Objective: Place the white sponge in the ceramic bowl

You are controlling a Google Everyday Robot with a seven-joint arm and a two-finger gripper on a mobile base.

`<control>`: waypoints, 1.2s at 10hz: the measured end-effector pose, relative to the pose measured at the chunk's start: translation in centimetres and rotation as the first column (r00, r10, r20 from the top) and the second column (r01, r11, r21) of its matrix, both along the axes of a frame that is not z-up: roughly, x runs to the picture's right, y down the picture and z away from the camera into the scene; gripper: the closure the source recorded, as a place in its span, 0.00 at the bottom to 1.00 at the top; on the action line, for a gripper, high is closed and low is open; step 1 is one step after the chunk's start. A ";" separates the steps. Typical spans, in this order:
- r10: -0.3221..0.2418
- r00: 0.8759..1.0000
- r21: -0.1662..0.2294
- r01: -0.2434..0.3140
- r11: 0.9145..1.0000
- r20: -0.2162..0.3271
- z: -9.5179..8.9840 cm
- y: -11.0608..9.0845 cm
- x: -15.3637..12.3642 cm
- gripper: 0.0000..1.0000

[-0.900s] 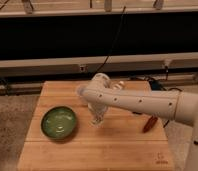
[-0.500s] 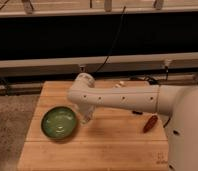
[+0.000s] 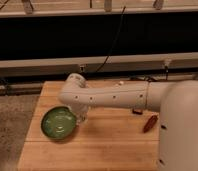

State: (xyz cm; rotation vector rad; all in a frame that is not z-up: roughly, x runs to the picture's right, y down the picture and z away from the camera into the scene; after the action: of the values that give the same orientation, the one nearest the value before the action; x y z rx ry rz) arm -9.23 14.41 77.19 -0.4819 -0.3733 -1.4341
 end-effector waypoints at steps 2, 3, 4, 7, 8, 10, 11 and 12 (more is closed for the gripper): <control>-0.033 0.999 0.010 0.033 0.999 0.016 0.1 0.1 -2.0 1.00; -0.041 0.999 0.011 0.041 0.999 0.019 0.2 0.1 -2.2 1.00; -0.051 0.999 0.015 0.050 0.999 0.018 0.3 0.0 -2.3 1.00; -0.067 0.997 0.021 0.067 0.998 0.027 0.4 -0.2 -3.2 1.00; -0.071 0.997 0.022 0.071 0.997 0.028 0.5 -0.2 -3.1 1.00; -0.080 0.996 0.026 0.079 0.997 0.034 0.7 -0.3 -3.7 1.00; -0.083 0.996 0.027 0.082 0.996 0.033 0.8 -0.5 -3.7 1.00; -0.086 0.996 0.029 0.085 0.996 0.034 0.9 -0.5 -3.7 1.00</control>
State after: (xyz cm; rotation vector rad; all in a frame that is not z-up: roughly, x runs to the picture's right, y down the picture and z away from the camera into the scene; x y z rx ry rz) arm -12.91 13.87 78.09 -0.4556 -0.3642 -1.5300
